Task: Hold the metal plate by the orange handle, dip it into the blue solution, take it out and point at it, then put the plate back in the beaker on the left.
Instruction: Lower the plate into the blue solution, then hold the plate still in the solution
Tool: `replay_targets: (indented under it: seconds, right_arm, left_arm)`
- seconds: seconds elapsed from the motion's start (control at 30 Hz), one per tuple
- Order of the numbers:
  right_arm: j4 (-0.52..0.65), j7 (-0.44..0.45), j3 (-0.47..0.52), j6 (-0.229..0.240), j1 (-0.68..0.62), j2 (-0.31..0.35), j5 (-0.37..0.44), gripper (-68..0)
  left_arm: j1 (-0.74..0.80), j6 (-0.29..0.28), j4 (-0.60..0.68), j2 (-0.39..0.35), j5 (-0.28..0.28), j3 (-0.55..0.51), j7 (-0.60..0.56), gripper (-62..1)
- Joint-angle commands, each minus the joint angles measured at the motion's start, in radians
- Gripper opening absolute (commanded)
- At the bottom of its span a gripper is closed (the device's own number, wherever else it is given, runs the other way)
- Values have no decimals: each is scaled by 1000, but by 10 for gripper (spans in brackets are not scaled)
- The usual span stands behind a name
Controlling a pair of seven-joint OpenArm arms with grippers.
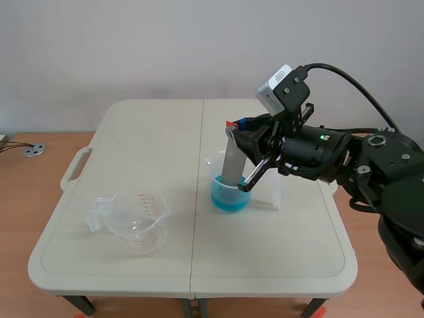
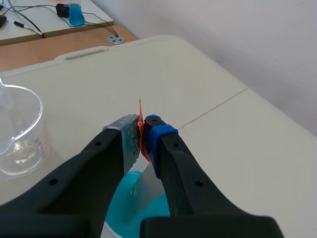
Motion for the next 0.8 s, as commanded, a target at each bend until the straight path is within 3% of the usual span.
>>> replay_targets:
  seconds: [0.0,0.77]
  right_arm:
    - [2,-1,1,12,11,2,-5,-662]
    - [2,0,1,12,12,2,-23,-662]
  left_arm:
    - [8,0,6,2,-11,-3,-15,-596]
    - [8,0,6,2,-11,-3,-15,-596]
